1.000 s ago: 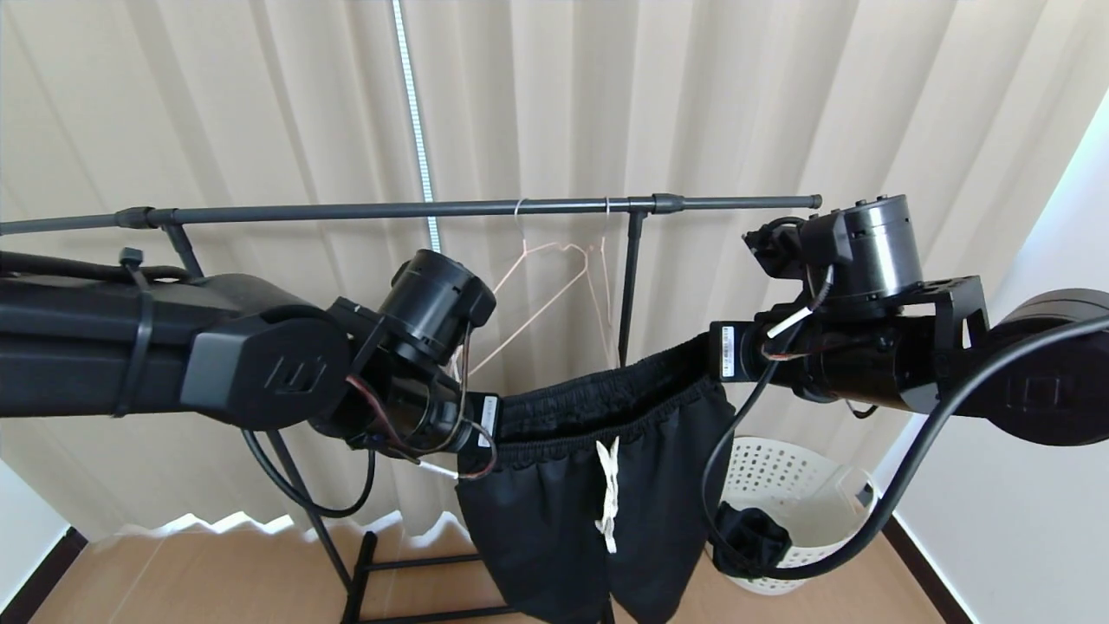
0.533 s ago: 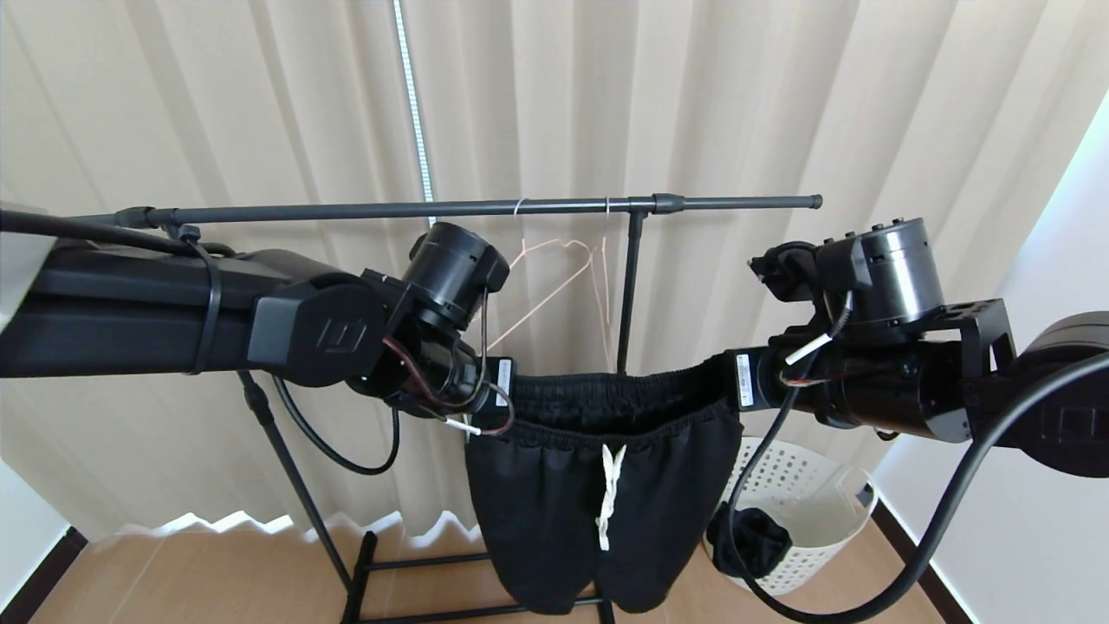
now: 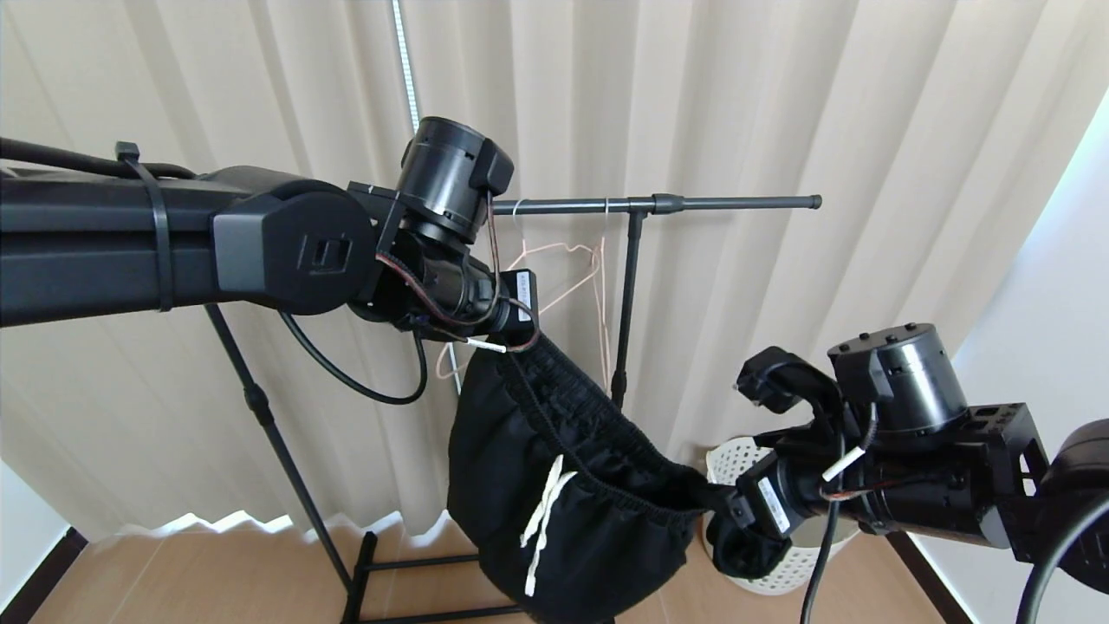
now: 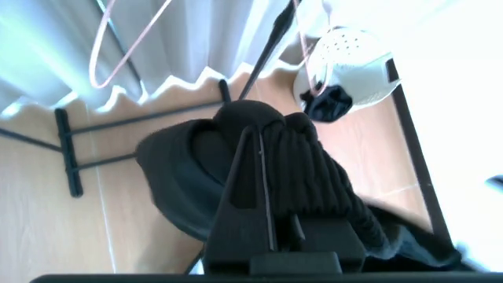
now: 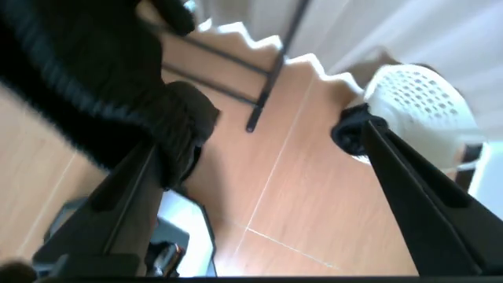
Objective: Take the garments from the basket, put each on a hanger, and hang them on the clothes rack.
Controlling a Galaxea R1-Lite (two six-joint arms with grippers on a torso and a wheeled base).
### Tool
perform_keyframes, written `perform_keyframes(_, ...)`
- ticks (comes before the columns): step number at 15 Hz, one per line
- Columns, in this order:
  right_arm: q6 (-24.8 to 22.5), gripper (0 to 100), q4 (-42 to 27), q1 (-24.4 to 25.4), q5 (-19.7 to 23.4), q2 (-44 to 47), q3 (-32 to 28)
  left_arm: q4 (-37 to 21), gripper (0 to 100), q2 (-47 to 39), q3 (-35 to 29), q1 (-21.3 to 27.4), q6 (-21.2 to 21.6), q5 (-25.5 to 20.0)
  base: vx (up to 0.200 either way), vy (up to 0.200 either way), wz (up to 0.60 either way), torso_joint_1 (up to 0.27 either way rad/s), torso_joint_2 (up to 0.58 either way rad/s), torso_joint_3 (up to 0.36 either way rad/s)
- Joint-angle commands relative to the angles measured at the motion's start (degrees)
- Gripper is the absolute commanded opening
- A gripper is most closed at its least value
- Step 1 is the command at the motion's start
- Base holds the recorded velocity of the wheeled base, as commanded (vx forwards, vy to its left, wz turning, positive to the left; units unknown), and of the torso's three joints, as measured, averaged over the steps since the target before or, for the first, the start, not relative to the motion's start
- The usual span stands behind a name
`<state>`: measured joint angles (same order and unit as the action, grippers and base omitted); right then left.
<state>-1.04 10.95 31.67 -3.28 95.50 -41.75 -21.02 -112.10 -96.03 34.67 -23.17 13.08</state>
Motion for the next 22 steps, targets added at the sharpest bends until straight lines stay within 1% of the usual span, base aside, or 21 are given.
perform_keyframes(1,-3.18,100,2.76,1.02,3.28,0.12,4.22,0.1,0,0.22,-1.27,0.05,-0.03,0.63,0.0,0.0,0.0,0.0,0.0,0.0)
perform_keyframes(2,-5.12,100,3.91,0.94,5.83,0.12,4.75,0.1,0,0.31,-1.27,0.05,-0.03,0.89,0.0,0.0,0.0,0.0,0.0,0.0)
perform_keyframes(3,-6.08,100,5.05,1.02,9.43,-0.05,5.1,0.1,0,0.31,-1.18,0.05,-0.03,0.98,0.0,0.0,0.0,0.0,0.0,0.0)
perform_keyframes(5,-6.17,100,6.63,1.02,13.56,-0.05,4.49,0.1,0,0.4,-1.18,0.13,-0.03,1.42,0.0,0.0,0.0,0.0,0.0,0.0)
perform_keyframes(6,-6.0,100,9.88,1.02,16.02,-0.05,3.87,0.1,0,0.75,-0.92,0.31,0.06,2.12,0.0,0.0,0.0,0.0,0.0,0.0)
perform_keyframes(7,-6.0,100,10.06,1.02,16.02,-0.05,3.78,0.1,0,0.75,-0.92,0.31,0.06,2.12,0.0,0.0,0.0,0.0,0.0,0.0)
perform_keyframes(8,-6.0,100,11.46,1.82,16.37,-0.32,1.32,0.01,0,1.27,-0.74,0.84,0.06,2.12,0.0,0.0,0.0,0.0,0.0,0.0)
perform_keyframes(11,-5.38,100,10.76,3.22,16.37,0.21,-5.36,-1.48,0,1.71,-0.74,1.98,0.06,2.21,0.0,0.0,0.0,0.0,0.0,0.0)
perform_keyframes(12,-4.85,100,10.59,4.63,15.94,2.15,-10.01,-1.92,0,1.98,-0.57,2.33,0.15,2.21,0.0,0.0,0.0,0.0,0.0,0.0)
perform_keyframes(13,-4.85,100,10.06,4.98,15.76,4.25,-14.06,-2.19,0,2.42,-0.48,2.77,0.23,2.21,0.0,0.0,0.0,0.0,0.0,0.0)
perform_keyframes(15,-5.12,100,4.52,5.24,15.76,8.21,-23.11,-3.15,0,2.68,-0.48,3.47,0.32,2.21,0.0,0.0,0.0,0.0,0.0,0.0)
perform_keyframes(16,-5.12,100,2.68,5.77,15.85,9.18,-25.66,-3.15,0,2.77,-0.48,3.74,0.32,2.21,0.0,0.0,0.0,0.0,0.0,0.0)
perform_keyframes(17,-5.56,100,1.97,6.12,16.02,10.32,-27.51,-3.42,0,2.77,-0.48,4.0,0.41,2.21,0.0,0.0,0.0,0.0,0.0,0.0)
perform_keyframes(18,-6.87,100,1.97,6.3,16.2,11.46,-28.03,-3.68,0,2.77,-0.57,4.09,0.41,2.21,0.0,0.0,0.0,0.0,0.0,0.0)
perform_keyframes(20,-9.95,100,1.8,6.39,16.37,12.69,-27.42,-3.86,0,3.12,-0.57,4.27,0.94,2.12,0.0,0.0,0.0,0.0,0.0,0.0)
perform_keyframes(22,-10.57,100,2.41,6.3,17.61,13.75,-25.75,-3.94,0,3.38,-0.39,4.35,1.55,2.12,0.0,0.0,0.0,0.0,0.0,0.0)
